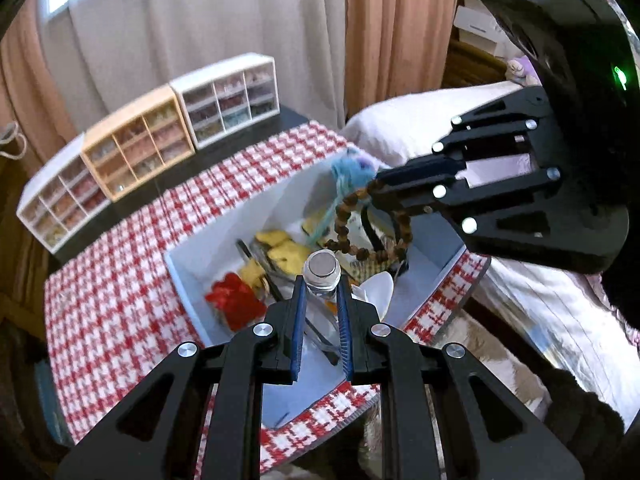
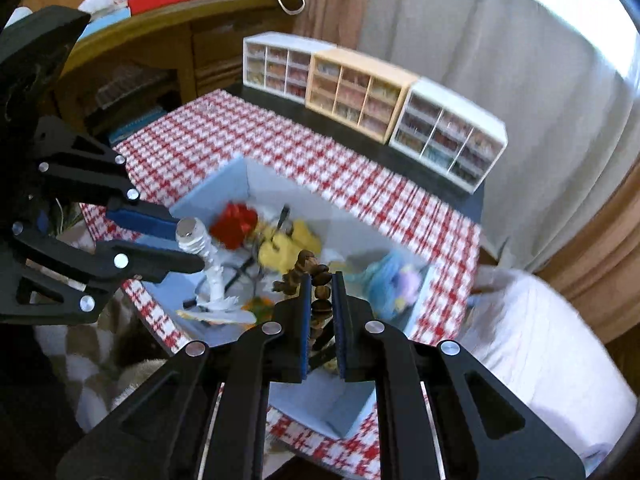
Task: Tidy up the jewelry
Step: 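Carry the white tube and beaded bracelet over the white box and open both tools, then lift both open tools up out of the white box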
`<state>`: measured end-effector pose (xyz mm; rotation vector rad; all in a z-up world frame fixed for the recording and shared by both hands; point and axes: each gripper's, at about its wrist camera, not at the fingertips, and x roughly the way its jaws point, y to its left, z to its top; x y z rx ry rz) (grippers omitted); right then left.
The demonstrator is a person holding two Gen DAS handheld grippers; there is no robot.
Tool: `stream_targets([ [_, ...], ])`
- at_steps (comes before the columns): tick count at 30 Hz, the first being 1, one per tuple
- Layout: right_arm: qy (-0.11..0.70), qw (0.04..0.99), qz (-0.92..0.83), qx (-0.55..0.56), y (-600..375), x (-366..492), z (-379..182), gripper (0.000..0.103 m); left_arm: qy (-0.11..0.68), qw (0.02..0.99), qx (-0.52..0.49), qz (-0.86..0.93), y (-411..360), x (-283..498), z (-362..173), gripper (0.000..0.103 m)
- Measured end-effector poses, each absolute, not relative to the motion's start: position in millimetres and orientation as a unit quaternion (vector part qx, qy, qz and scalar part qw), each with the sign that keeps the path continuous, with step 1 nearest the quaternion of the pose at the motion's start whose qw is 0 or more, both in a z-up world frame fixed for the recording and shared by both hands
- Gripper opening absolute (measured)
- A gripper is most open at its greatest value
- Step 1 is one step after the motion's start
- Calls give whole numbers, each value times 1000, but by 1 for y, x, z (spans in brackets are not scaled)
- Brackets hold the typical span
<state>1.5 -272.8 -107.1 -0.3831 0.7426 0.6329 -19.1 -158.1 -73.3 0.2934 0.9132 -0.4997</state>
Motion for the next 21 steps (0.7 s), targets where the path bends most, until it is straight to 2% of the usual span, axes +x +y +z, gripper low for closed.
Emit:
stream_targets([
  [6, 381, 858, 301, -167, -273, 3, -136, 11, 461, 846, 139, -230, -154, -15, -96, 16],
  [15, 402, 853, 294, -159, -272, 11, -149, 12, 471, 845, 128, -218, -144, -10, -103, 19],
  [16, 402, 854, 291, -155, -273, 11, -149, 13, 472, 844, 134, -217, -145, -10, -104, 19],
  [17, 402, 856, 288, -151, -274, 12, -148, 21, 476, 841, 138, -217, -145, -10, -105, 21],
  [18, 399, 859, 286, -145, -276, 12, -146, 26, 493, 830, 133, -223, -143, -8, -107, 35],
  [19, 397, 861, 285, -140, -278, 12, -144, 38, 496, 829, 128, -226, -143, -8, -106, 57],
  [20, 396, 862, 286, -133, -280, 13, -141, 49, 494, 832, 119, -225, -140, -8, -104, 68],
  [21, 396, 864, 285, -128, -282, 13, -137, 55, 486, 838, 112, -223, -137, -9, -100, 89],
])
